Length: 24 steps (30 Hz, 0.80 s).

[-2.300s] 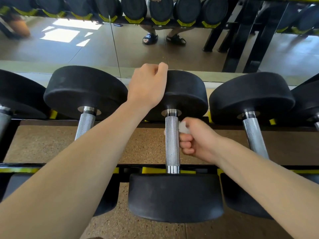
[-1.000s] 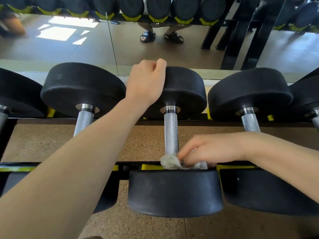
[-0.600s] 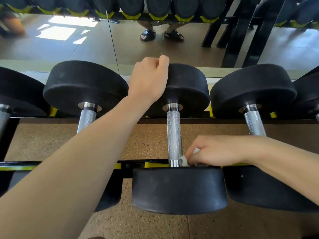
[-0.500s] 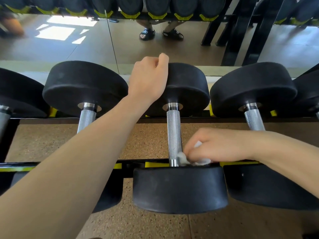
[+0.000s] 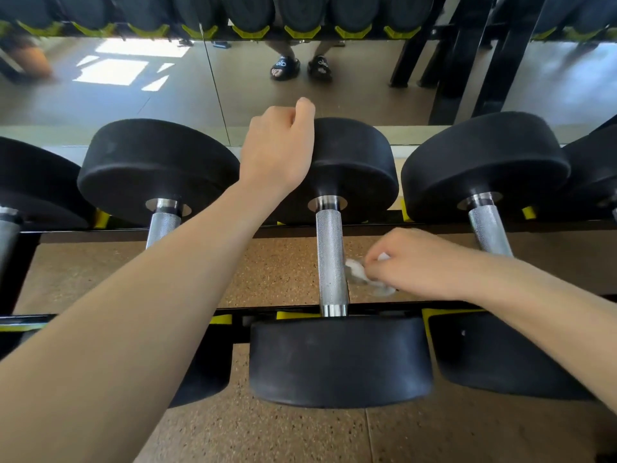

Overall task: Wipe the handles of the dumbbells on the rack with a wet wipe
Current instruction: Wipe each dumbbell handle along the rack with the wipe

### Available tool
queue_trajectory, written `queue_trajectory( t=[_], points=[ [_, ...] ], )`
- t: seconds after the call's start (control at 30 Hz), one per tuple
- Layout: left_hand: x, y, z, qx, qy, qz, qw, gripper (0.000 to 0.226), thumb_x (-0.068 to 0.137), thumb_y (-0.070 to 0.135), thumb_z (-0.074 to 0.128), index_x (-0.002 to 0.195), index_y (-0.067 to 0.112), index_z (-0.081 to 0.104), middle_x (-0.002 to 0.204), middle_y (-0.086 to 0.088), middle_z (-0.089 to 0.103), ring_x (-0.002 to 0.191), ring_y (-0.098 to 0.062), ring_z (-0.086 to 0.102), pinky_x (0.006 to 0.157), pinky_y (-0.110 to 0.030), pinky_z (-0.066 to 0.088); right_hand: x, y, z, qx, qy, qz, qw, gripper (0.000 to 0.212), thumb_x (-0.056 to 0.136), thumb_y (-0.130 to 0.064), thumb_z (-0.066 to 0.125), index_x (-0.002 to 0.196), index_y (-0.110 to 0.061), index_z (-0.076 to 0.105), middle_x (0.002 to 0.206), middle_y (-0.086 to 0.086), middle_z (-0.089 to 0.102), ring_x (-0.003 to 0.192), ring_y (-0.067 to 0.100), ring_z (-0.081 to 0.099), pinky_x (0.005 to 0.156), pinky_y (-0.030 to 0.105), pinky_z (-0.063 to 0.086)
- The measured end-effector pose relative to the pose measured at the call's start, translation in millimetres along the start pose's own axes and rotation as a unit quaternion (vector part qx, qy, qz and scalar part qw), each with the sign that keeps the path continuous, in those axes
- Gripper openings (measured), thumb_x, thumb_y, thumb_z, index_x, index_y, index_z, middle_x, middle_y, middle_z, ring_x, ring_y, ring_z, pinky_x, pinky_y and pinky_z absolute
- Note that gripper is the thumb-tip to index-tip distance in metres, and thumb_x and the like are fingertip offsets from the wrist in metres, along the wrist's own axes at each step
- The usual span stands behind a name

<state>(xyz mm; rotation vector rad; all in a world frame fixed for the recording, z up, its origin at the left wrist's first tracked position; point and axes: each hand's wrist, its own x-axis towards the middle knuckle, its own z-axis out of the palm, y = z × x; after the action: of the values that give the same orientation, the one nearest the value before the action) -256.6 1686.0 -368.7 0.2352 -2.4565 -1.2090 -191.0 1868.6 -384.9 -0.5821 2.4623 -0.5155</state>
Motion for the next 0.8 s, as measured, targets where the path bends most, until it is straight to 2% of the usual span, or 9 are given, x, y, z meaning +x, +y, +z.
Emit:
queue_trajectory(
  t=[0.17,0.3,0.33,0.4,0.47,0.53,0.67,0.73,0.8],
  points=[
    [-1,-1,2,0.004,0.012,0.0,1.0,0.052,0.108,0.03,0.031,0.058,0.018,0.036,0.056,0.0,0.035,0.055,-0.012,0.039,0.057,-0.027,0.029,-2,-7,12,0.021,-0.101,0.009,0.995,0.026,0.085,-0.024,0.058,0.062,-0.012,0.053,0.059,0.005,0.042,0.057,0.019,0.04,0.052,0.029,0.029],
    [-4,2,4,0.021,0.029,-0.003,0.999,0.052,0.109,0.03,0.03,0.059,0.017,0.039,0.058,-0.002,0.038,0.058,-0.013,0.043,0.059,-0.027,0.032,-5,-27,-10,0.208,-0.094,-0.084,0.97,0.021,0.088,-0.013,0.053,0.069,-0.004,0.055,0.054,0.004,0.041,0.05,0.018,0.036,0.045,0.027,0.03],
    [-4,3,4,0.025,0.033,-0.003,0.999,0.052,0.109,0.03,0.03,0.059,0.017,0.039,0.057,-0.002,0.038,0.057,-0.013,0.042,0.059,-0.028,0.033,0,-32,-10,0.158,-0.052,-0.128,0.978,0.02,0.092,-0.014,0.05,0.08,-0.004,0.062,0.058,0.003,0.049,0.053,0.018,0.046,0.048,0.026,0.036],
    [-5,4,5,0.027,0.039,-0.006,0.999,0.052,0.109,0.031,0.03,0.06,0.018,0.039,0.058,-0.001,0.038,0.057,-0.012,0.042,0.059,-0.029,0.034,15,-36,-5,-0.058,0.035,-0.21,0.975,0.022,0.096,-0.018,0.044,0.097,-0.014,0.066,0.07,-0.001,0.052,0.067,0.018,0.056,0.051,0.029,0.04],
    [-7,4,6,0.03,0.044,-0.015,0.999,0.05,0.109,0.032,0.029,0.062,0.019,0.04,0.06,-0.002,0.039,0.059,-0.012,0.043,0.061,-0.029,0.035,26,-34,1,-0.276,0.095,-0.236,0.927,0.02,0.096,-0.023,0.044,0.105,-0.021,0.061,0.068,-0.006,0.037,0.058,0.015,0.046,0.046,0.03,0.029],
    [-7,3,5,0.037,0.037,-0.013,0.999,0.051,0.11,0.035,0.028,0.063,0.019,0.041,0.061,-0.002,0.039,0.061,-0.013,0.045,0.061,-0.029,0.035,29,-23,-2,-0.342,0.132,-0.237,0.9,0.021,0.095,-0.026,0.044,0.11,-0.022,0.058,0.067,-0.005,0.033,0.054,0.017,0.04,0.048,0.03,0.026],
    [-5,2,-5,0.097,-0.03,0.015,0.995,0.057,0.11,0.043,0.022,0.075,0.011,0.053,0.069,-0.006,0.054,0.071,-0.017,0.056,0.069,-0.031,0.041,28,5,-18,-0.245,0.245,-0.193,0.918,0.032,0.098,-0.025,0.041,0.125,-0.028,0.058,0.075,-0.003,0.058,0.065,0.021,0.06,0.055,0.033,0.047],
    [-6,-5,-18,0.165,-0.061,0.053,0.983,0.06,0.111,0.046,0.019,0.089,0.01,0.062,0.081,-0.007,0.063,0.08,-0.017,0.061,0.075,-0.03,0.046,28,6,-11,-0.102,0.248,-0.156,0.951,0.031,0.099,-0.023,0.038,0.117,-0.026,0.063,0.078,-0.004,0.063,0.067,0.017,0.06,0.055,0.032,0.045],
    [-5,-20,-37,0.236,-0.05,0.096,0.966,0.058,0.111,0.045,0.019,0.093,0.011,0.063,0.085,-0.009,0.064,0.08,-0.02,0.061,0.072,-0.029,0.047,28,-5,2,-0.081,0.228,-0.12,0.963,0.026,0.098,-0.024,0.037,0.104,-0.02,0.062,0.078,0.001,0.062,0.066,0.018,0.059,0.053,0.03,0.039]
  ],
)
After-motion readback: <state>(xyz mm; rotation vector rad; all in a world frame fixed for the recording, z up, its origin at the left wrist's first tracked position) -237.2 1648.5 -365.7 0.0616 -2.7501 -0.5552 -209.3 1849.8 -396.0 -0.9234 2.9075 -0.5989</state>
